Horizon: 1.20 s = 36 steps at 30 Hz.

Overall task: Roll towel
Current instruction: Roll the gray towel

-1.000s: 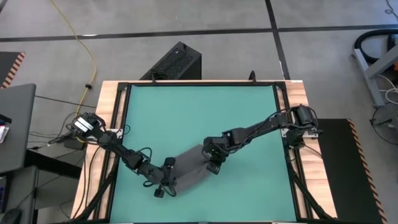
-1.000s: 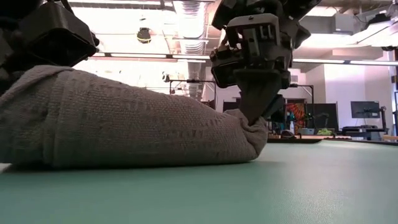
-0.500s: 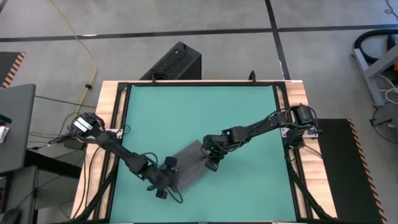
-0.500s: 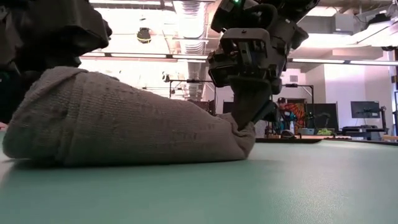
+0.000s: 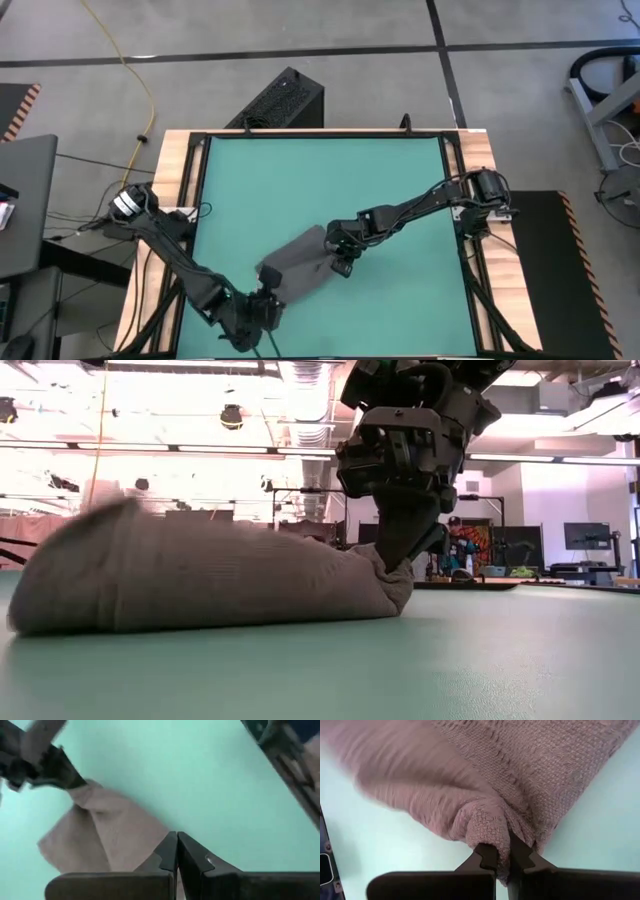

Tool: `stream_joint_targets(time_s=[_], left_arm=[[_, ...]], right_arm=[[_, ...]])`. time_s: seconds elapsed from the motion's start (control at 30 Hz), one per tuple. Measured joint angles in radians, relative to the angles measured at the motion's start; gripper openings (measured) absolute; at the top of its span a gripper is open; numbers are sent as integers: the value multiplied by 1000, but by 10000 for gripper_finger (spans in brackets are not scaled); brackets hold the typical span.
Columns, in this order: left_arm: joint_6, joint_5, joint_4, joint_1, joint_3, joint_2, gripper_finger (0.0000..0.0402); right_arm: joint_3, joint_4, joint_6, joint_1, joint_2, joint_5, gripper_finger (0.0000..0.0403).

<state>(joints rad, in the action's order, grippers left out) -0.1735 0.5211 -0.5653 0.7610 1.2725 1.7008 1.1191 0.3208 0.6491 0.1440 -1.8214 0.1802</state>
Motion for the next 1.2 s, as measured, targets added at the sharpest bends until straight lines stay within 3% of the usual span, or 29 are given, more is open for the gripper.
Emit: stream_joint_targets(time_s=[0.1, 0.23, 0.27, 0.4, 0.43, 0.53, 0.57, 0.63, 0.73, 0.9, 1.0, 1.2], left_arm=[[-80, 4, -131, 8, 51, 0, 0], [-51, 201, -95, 20, 73, 0, 0], [-17, 200, -44, 16, 66, 0, 0], [31, -3, 88, -59, 49, 1, 0], [30, 30, 61, -75, 48, 2, 0], [-6, 317, -120, -99, 46, -1, 0], [9, 342, -142, -107, 46, -1, 0], [30, 256, -136, -133, 29, -2, 0], [18, 24, -55, -168, -46, 2, 0], [-31, 54, 77, -179, -179, 2, 0], [-53, -28, 159, -180, -221, 2, 0], [-152, -127, 174, -182, -238, 1, 0]], right_arm=[[0, 0, -1, 0, 0, 0, 25], [0, 2, -3, -1, 0, 0, 25], [0, 3, -3, -1, 0, 0, 25], [0, 5, -6, -1, 0, 0, 25], [0, 5, -6, -1, 0, 0, 25], [0, 6, -6, -1, 0, 1, 25], [0, 6, -6, -1, 0, 1, 25], [0, 4, -6, -1, 0, 1, 25], [0, -5, -6, 6, 0, 2, 25], [0, -8, -11, 6, 0, 4, 25], [0, -11, -11, 6, 0, 6, 25], [0, -14, -21, 6, 0, 6, 25]])
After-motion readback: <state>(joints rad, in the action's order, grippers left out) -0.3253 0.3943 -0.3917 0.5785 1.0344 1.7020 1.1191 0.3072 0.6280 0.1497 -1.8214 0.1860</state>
